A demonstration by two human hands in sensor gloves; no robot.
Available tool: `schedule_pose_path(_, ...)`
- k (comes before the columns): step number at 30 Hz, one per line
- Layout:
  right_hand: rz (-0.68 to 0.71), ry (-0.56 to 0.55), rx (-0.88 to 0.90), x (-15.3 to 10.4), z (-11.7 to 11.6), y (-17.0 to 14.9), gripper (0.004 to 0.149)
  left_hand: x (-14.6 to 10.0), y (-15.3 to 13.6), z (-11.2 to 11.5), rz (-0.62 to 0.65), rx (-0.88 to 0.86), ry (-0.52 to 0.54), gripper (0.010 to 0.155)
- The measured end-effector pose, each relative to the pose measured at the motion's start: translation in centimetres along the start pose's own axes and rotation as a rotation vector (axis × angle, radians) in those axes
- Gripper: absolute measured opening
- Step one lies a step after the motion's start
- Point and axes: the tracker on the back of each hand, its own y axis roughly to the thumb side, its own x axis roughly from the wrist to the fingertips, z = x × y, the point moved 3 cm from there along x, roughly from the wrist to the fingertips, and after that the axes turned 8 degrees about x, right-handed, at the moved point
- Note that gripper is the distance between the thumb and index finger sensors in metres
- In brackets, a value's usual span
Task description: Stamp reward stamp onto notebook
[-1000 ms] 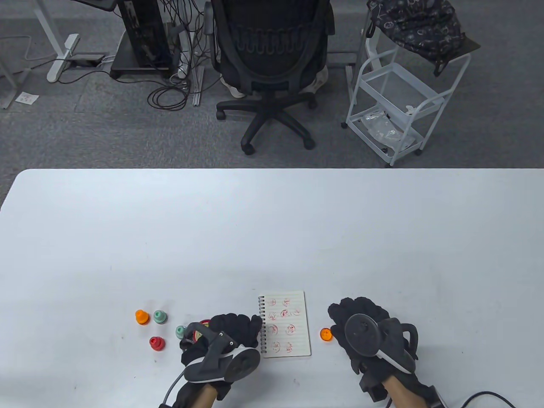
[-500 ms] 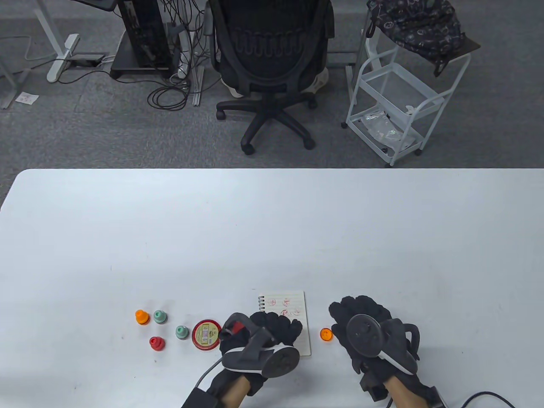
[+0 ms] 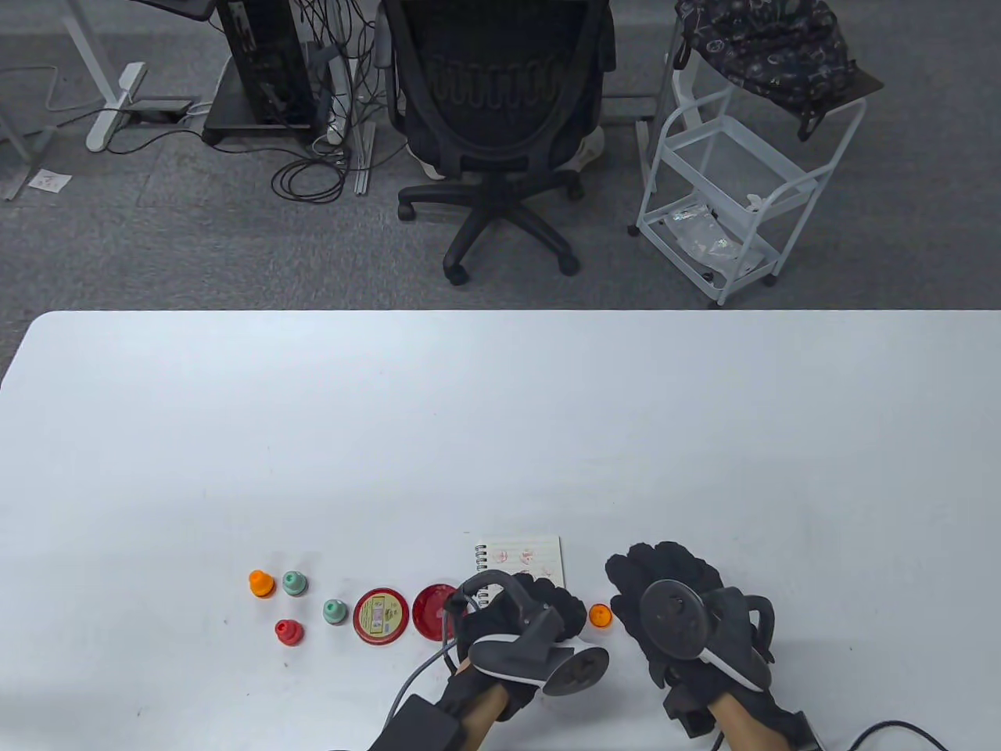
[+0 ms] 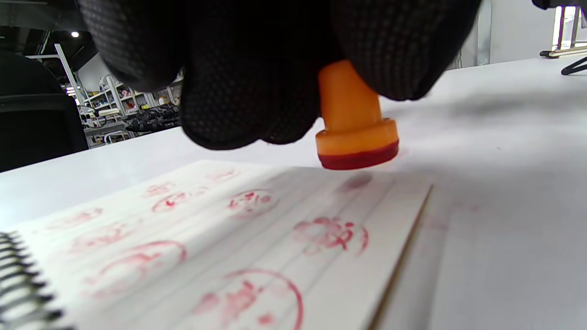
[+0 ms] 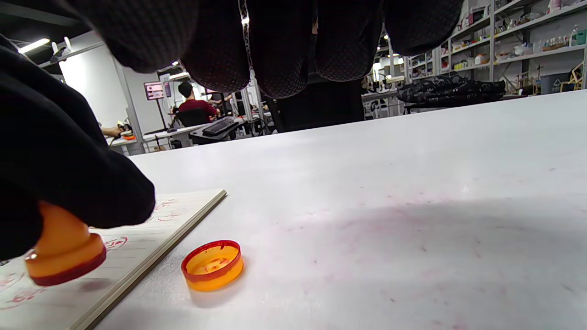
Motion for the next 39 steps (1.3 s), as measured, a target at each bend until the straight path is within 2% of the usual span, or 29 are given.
schedule_pose_path(3,0.001,0.001,0.001,0.0,0.0,0.0,0.053,0.2,0.3,0.7,0.009,0.008,-0.031,0.05)
schedule_pose_path(5,0.002,0.002,-0.001,0.0,0.0,0.0,0.054,0.2,0.5,0.7,0.009,0.004,-0.016,0.05)
schedule_pose_path(8,0.004,0.004,-0.005,0.0,0.0,0.1,0.053,0.8,0.7,0.5,0.034,0.026,-0.051,0.048)
schedule_pose_path(14,0.006,0.001,-0.011,-0.1,0.0,0.1,0.054,2.9,0.7,0.4,0.086,0.061,-0.184,0.048)
schedule_pose_path(19,-0.001,0.004,-0.008,-0.1,-0.1,0.1,0.053,4.3,0.4,0.7,0.094,0.019,-0.297,0.047)
schedule_pose_path(28,-0.008,0.009,-0.002,-0.1,0.0,0.0,0.054,5.7,-0.1,1.4,0.123,-0.042,-0.422,0.048)
schedule_pose_path(34,-0.02,0.02,0.007,0.0,0.0,-0.2,0.053,5.8,-0.2,1.5,0.115,-0.068,-0.437,0.048)
schedule_pose_path(39,-0.017,0.027,0.001,0.1,-0.2,-0.2,0.053,5.2,0.0,1.4,0.114,-0.053,-0.382,0.047)
